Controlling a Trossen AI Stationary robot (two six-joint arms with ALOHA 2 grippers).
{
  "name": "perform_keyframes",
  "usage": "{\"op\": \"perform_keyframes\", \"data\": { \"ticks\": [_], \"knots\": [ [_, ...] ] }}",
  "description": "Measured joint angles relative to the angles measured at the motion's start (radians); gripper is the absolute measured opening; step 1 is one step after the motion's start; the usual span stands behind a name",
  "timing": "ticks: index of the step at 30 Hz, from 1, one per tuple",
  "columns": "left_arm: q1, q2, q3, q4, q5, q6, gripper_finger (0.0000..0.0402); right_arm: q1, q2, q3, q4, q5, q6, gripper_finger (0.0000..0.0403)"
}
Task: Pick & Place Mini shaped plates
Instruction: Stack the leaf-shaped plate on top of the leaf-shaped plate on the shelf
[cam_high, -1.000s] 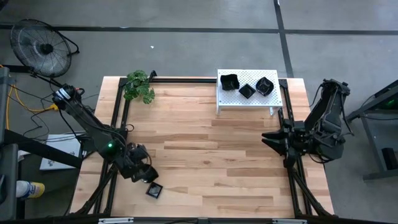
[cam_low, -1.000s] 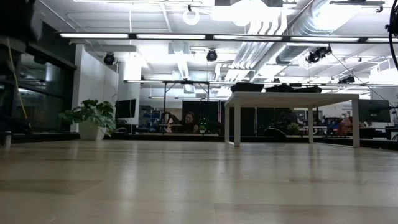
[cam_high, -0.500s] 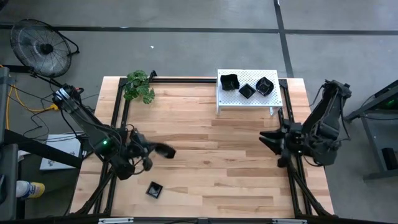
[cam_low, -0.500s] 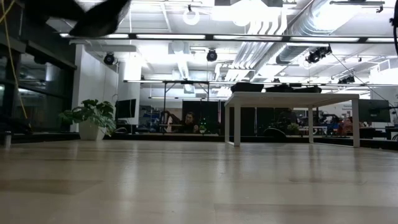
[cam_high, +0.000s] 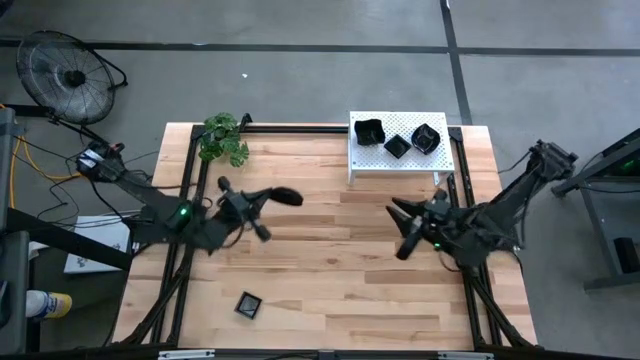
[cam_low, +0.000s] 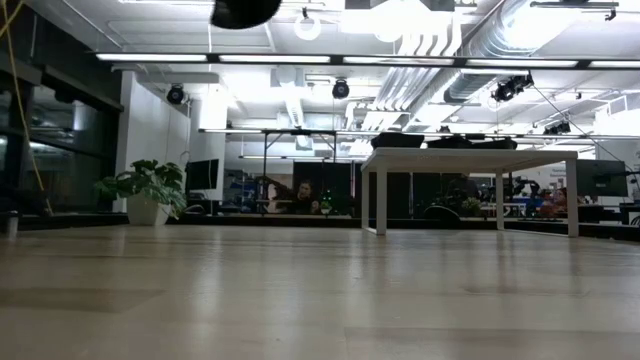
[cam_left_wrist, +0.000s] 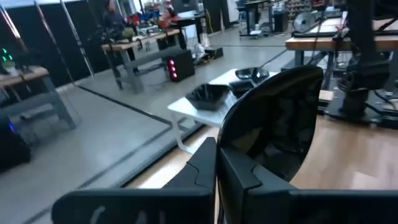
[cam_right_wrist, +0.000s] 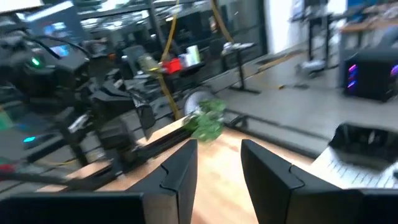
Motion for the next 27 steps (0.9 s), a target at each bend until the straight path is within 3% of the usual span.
{"op": "perform_keyframes", "data": {
  "ticks": [7,12,16,20,27],
  "knots": [
    [0.181,0.0,0.0,0.316,0.237,0.458,0.0,-0.178,0.097,0.0,0.338,-0.133,-0.383,0.0119],
    [0.282,0.0,0.0,0.482,0.398,0.664,0.0,-0.267,0.154,0.0,0.53,-0.221,-0.507,0.0119],
    [0.352,0.0,0.0,0.523,0.48,0.717,0.0,-0.316,0.186,0.0,0.636,-0.264,-0.55,0.0119],
    [0.427,0.003,0.0,0.591,0.56,0.727,0.0,-0.367,0.218,0.0,0.676,-0.39,-0.578,0.0125],
    [0.571,0.053,0.0,0.723,0.775,0.726,0.0,-0.444,0.311,0.076,0.742,-0.444,-0.648,0.0179]
  ]
}}
